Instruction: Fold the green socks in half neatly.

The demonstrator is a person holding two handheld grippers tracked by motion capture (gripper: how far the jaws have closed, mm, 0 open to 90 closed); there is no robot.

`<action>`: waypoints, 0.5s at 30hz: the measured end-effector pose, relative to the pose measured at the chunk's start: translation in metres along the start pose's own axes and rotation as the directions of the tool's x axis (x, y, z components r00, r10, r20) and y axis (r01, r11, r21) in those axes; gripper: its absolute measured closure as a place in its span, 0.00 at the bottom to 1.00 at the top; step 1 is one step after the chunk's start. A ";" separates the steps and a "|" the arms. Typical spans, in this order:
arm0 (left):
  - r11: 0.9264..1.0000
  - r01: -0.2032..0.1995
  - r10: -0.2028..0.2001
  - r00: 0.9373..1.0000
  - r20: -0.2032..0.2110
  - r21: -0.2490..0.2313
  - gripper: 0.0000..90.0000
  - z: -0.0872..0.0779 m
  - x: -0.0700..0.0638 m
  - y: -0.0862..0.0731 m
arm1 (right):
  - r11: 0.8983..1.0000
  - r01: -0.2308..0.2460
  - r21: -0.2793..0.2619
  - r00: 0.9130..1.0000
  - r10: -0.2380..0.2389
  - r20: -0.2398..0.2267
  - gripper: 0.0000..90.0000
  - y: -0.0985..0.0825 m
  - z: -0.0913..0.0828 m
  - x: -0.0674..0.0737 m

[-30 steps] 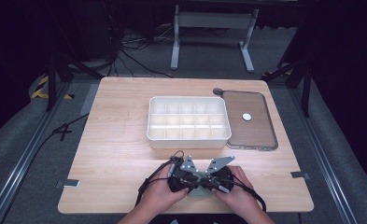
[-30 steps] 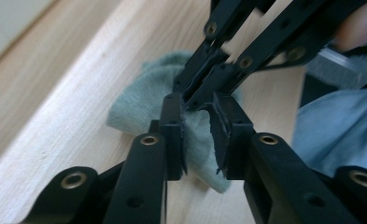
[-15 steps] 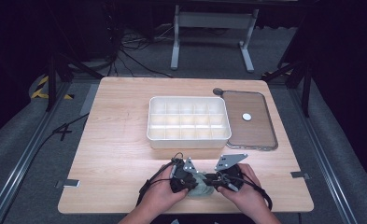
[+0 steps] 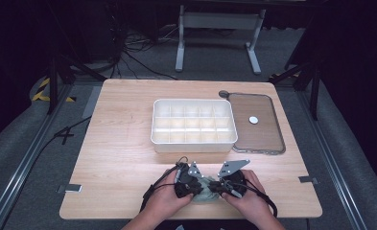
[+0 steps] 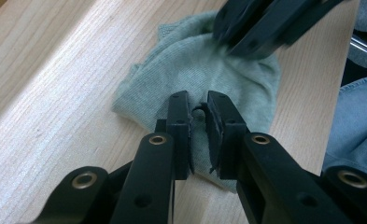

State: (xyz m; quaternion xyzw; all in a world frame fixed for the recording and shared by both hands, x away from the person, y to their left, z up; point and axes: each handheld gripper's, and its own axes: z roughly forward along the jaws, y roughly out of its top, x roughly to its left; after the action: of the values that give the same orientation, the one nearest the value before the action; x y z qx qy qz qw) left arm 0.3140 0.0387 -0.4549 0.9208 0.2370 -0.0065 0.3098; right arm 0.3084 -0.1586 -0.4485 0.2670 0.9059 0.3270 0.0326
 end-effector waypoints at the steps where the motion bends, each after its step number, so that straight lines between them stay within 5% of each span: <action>1: 1.000 -0.002 0.002 1.000 0.009 -0.013 0.87 -0.002 0.000 0.000 | 1.000 -0.005 0.004 1.000 0.005 -0.004 0.96 -0.002 0.003 -0.001; 5: 0.998 -0.041 0.039 0.999 -0.036 -0.052 0.85 -0.024 0.001 -0.001 | 1.000 0.001 -0.002 1.000 -0.001 0.002 0.97 -0.003 0.006 -0.001; 8: 0.998 -0.004 0.002 1.000 -0.026 -0.062 0.85 -0.035 0.008 -0.006 | 1.000 0.006 0.002 1.000 -0.006 0.002 0.97 -0.002 0.007 -0.001; 13: 0.999 0.035 -0.035 0.999 -0.026 0.023 0.84 -0.032 0.019 -0.016 | 1.000 0.013 0.010 1.000 -0.013 0.002 0.97 -0.001 0.007 -0.001; 15: 0.999 0.021 -0.020 1.000 -0.021 0.046 0.84 -0.026 0.017 -0.016 | 1.000 0.016 0.009 1.000 -0.016 0.000 0.97 -0.001 0.007 -0.002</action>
State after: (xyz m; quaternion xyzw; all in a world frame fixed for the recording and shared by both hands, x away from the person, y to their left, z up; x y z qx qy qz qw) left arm 0.3188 0.0723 -0.4463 0.9252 0.2495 -0.0057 0.2858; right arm 0.3112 -0.1563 -0.4552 0.2598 0.9096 0.3225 0.0341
